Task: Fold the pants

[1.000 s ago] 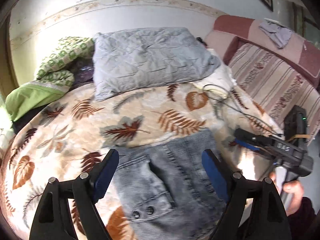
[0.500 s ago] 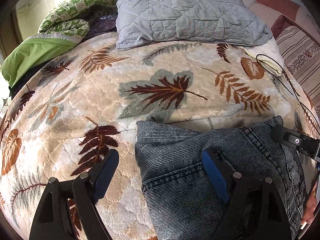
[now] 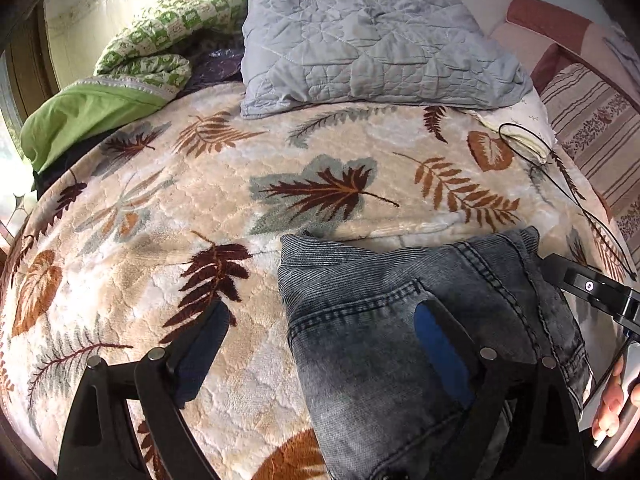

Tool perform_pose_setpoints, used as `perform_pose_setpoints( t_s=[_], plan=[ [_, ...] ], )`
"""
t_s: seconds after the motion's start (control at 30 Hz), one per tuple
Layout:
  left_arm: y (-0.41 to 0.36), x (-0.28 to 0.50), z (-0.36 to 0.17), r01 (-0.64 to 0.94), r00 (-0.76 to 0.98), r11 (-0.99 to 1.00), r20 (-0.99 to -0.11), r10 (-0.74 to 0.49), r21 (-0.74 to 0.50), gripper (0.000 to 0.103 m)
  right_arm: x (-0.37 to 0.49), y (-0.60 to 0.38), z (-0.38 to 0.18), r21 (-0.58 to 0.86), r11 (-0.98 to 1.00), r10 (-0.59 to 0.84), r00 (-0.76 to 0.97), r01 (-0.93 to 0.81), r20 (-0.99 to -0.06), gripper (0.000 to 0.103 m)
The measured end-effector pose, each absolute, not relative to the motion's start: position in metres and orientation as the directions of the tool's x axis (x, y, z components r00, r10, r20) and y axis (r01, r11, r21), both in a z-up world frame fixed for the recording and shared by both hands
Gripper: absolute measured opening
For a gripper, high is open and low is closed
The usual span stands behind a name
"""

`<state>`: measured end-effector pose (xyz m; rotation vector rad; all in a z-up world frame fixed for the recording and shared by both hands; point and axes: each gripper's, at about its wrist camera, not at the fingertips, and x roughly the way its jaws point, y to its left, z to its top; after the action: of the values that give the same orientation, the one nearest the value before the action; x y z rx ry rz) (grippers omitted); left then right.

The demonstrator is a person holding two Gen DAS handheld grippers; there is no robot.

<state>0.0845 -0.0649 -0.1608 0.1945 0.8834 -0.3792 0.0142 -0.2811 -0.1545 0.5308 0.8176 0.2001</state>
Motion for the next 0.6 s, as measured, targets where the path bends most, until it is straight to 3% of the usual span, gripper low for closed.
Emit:
perform_pose_setpoints(
  t_s=[0.27, 0.6],
  plan=[
    [-0.067, 0.030, -0.151, 0.432, 0.608, 0.899, -0.759, -0.233, 0.069, 0.095, -0.039, -0.262, -0.141, 0.479, 0.878, 0.354, 0.689, -0.010, -0.632, 0.054],
    [-0.067, 0.015, -0.171, 0.411, 0.601, 0.908, -0.774, -0.201, 0.083, 0.095, -0.057, -0.250, -0.159, 0.433, 0.901, 0.324, 0.624, 0.026, -0.711, 0.054]
  ],
)
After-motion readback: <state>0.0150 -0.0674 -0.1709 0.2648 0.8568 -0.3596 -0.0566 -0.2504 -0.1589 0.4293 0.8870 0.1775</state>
